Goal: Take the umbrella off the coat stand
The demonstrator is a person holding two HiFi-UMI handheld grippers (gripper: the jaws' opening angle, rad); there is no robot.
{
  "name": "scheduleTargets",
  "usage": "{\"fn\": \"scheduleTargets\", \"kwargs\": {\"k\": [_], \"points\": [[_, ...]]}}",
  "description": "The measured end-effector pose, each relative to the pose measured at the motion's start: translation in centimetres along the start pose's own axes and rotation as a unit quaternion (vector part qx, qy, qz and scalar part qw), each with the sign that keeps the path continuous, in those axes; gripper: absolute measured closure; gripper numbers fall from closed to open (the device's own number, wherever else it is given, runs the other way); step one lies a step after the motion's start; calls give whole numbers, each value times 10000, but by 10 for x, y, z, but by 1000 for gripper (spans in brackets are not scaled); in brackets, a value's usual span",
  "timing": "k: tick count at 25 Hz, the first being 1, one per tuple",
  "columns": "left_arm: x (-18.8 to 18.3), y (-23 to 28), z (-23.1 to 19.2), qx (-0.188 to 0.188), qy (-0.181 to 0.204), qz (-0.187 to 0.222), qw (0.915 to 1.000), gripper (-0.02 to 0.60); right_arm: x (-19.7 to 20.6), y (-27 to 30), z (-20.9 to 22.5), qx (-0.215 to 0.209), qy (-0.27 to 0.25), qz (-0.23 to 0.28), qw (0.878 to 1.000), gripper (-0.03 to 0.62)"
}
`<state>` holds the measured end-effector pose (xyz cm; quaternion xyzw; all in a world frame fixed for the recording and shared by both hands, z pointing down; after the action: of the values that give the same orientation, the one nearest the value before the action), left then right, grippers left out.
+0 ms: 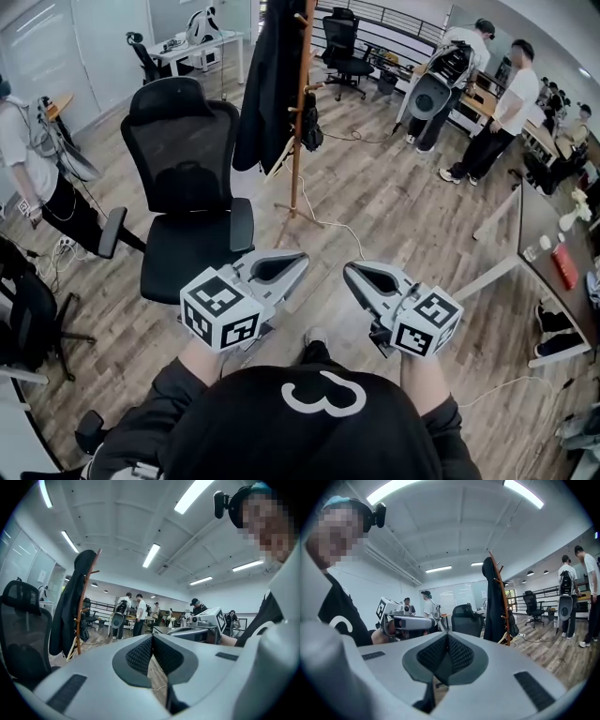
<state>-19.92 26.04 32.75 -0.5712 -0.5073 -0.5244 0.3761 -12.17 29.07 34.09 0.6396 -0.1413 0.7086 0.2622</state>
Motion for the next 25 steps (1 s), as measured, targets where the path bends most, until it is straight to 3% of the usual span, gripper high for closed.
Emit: {"fn": "scheduleTargets", "kwargs": {"k": [9,25], "points": [[1,55,-33,52,31,-144,9999,566,2,15,66,-55,214,40,9997,568],[-12,233,-164,-314,-337,-281,9985,566,-17,75,276,-338,348,-94,9988,568]]}}
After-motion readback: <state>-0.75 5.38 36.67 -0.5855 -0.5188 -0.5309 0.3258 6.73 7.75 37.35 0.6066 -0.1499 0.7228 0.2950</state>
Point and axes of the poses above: the fingertips, and each gripper's own axes: y forward along the fingers, z to its right, x out of its underside, the point moved 1 cm from there along -y, backward along the fingers, and after that the axes turned 1 degree about x, right-handed, at the moved point
